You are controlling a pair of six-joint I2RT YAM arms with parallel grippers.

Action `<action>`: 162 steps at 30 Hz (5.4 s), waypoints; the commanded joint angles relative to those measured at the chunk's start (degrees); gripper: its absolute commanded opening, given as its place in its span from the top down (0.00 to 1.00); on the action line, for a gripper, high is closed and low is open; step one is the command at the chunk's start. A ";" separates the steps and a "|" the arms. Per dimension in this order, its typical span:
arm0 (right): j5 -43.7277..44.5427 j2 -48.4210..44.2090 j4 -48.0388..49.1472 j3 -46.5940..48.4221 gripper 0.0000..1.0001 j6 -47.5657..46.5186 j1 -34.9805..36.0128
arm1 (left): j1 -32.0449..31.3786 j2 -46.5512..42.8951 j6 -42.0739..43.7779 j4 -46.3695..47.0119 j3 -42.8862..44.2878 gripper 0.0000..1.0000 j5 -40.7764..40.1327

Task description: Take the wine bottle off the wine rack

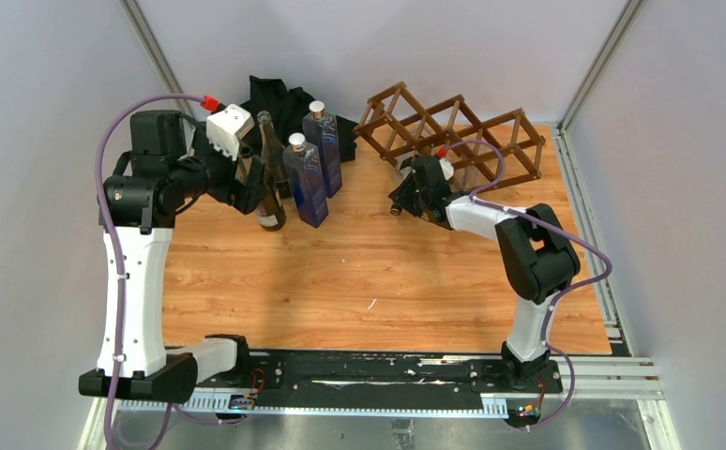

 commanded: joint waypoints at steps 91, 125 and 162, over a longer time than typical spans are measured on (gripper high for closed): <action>-36.16 -40.50 -23.25 -6.05 1.00 -4.79 12.11 | -45.55 8.74 16.35 31.80 -36.76 0.03 0.70; -42.17 -36.11 -23.61 -1.03 1.00 -11.71 12.05 | -41.15 8.66 16.80 26.43 -34.29 0.27 5.55; -46.85 -44.69 0.07 -9.28 0.10 -25.76 15.76 | -32.19 -0.25 -19.49 35.22 -27.13 1.00 40.04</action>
